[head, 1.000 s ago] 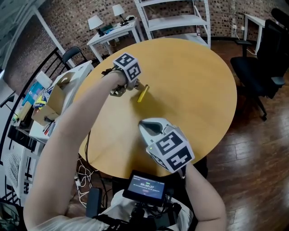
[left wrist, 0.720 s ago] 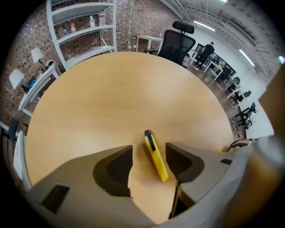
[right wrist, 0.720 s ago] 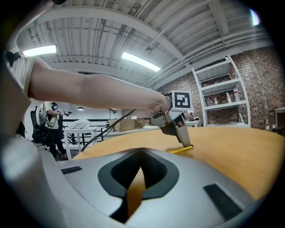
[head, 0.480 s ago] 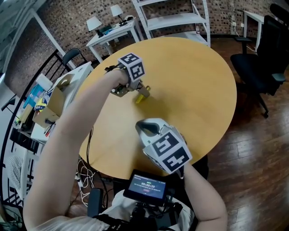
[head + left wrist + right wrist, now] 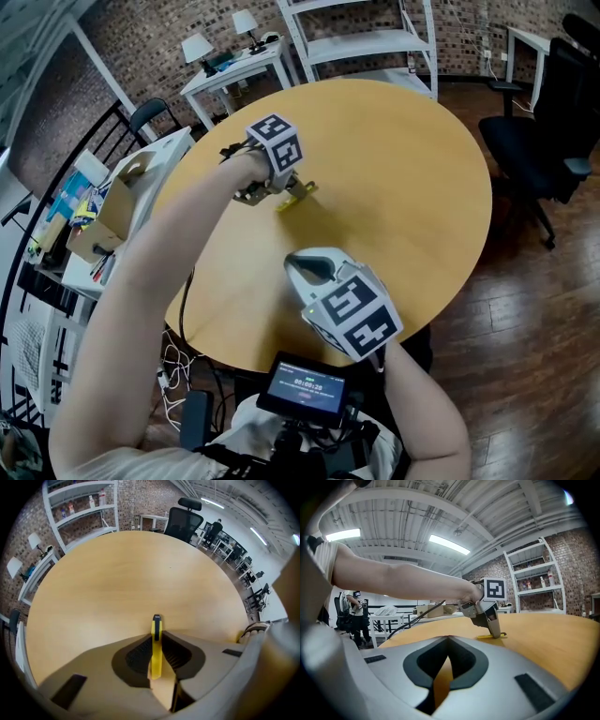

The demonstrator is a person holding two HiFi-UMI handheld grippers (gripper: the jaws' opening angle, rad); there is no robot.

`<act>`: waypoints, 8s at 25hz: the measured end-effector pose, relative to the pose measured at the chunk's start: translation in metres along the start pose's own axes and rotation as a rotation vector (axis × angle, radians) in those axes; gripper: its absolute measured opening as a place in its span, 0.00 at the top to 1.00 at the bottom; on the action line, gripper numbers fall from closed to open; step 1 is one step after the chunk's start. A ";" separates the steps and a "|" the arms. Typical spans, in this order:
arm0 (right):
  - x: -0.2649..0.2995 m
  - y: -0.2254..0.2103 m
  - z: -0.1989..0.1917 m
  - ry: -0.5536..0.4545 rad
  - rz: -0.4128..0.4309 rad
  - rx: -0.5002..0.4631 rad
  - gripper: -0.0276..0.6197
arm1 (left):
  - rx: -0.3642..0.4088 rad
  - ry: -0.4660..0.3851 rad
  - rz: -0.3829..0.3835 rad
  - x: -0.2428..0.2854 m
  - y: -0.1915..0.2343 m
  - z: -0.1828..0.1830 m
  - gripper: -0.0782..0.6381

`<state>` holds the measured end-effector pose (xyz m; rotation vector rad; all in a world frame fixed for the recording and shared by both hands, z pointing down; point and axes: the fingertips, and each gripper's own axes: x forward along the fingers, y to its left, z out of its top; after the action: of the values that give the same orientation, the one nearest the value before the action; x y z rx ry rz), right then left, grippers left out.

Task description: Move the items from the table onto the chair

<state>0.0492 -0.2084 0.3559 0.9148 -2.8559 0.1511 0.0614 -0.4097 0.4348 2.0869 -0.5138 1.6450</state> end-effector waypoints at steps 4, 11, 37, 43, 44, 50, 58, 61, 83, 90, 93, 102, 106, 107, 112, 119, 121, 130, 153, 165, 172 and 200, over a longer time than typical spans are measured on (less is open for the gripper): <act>-0.002 0.000 -0.001 0.001 0.003 0.002 0.95 | 0.022 -0.106 -0.061 -0.008 -0.013 0.003 0.78; -0.006 -0.003 -0.002 -0.001 0.000 0.001 0.95 | 0.027 -0.491 -0.185 -0.076 -0.043 0.004 0.78; -0.003 -0.009 0.001 -0.006 -0.011 0.007 0.95 | 0.142 -1.221 0.084 -0.143 -0.121 -0.093 0.78; 0.003 -0.008 0.004 -0.006 0.001 0.004 0.95 | 0.133 -1.229 0.117 -0.143 -0.120 -0.114 0.78; 0.005 -0.007 0.004 -0.006 0.005 0.003 0.95 | 0.131 -1.232 0.131 -0.144 -0.118 -0.118 0.78; 0.028 0.011 0.008 -0.003 0.061 -0.007 0.95 | 0.087 -1.264 0.227 -0.157 -0.101 -0.149 0.78; 0.071 0.062 0.013 0.003 0.178 -0.018 0.95 | 0.011 -1.271 0.332 -0.177 -0.078 -0.204 0.78; 0.081 0.074 0.013 0.006 0.204 -0.026 0.95 | -0.023 -1.266 0.384 -0.184 -0.066 -0.231 0.78; 0.131 0.128 0.017 0.018 0.332 -0.045 0.95 | -0.306 -1.022 0.795 -0.220 0.032 -0.455 0.78; 0.150 0.146 0.018 0.022 0.379 -0.053 0.95 | -0.362 -0.821 0.852 -0.224 0.086 -0.508 0.78; 0.160 0.155 0.017 0.033 0.399 -0.052 0.95 | -0.387 -0.730 0.866 -0.221 0.111 -0.530 0.78; 0.193 0.177 0.021 0.021 0.441 -0.070 0.95 | -0.411 -0.452 0.858 -0.207 0.166 -0.575 0.78; 0.210 0.189 0.024 0.023 0.462 -0.075 0.95 | -0.376 -0.348 0.857 -0.204 0.173 -0.578 0.78; 0.214 0.192 0.024 0.024 0.467 -0.075 0.95 | -0.371 -0.327 0.846 -0.203 0.174 -0.578 0.78; 0.221 0.198 0.025 0.025 0.477 -0.081 0.95 | -0.431 -0.269 0.703 -0.196 0.184 -0.579 0.78; 0.223 0.199 0.024 0.024 0.480 -0.078 0.95 | -0.523 -0.144 0.567 -0.192 0.214 -0.581 0.78; 0.224 0.200 0.023 0.025 0.481 -0.078 0.95 | -0.541 -0.094 0.573 -0.187 0.222 -0.585 0.78; 0.222 0.199 0.024 0.023 0.478 -0.078 0.95 | -0.544 -0.034 0.654 -0.181 0.233 -0.582 0.69; 0.211 0.185 0.018 0.032 0.460 -0.070 0.95 | -0.162 -0.784 0.523 -0.195 0.069 -0.360 0.88; 0.121 0.075 0.011 0.007 0.199 -0.028 0.95 | 0.063 -1.160 0.294 -0.172 -0.060 -0.206 0.88; 0.072 0.027 0.007 -0.002 0.071 -0.009 0.95 | 0.187 -1.206 0.153 -0.155 -0.108 -0.136 0.88; -0.072 -0.085 -0.005 -0.026 -0.282 0.051 0.95 | 0.305 -1.247 -0.050 -0.103 -0.196 -0.021 0.88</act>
<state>0.1571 -0.2358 0.3533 1.3247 -2.7192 0.1818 0.1260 -0.2322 0.3183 3.1449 -0.5503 0.1883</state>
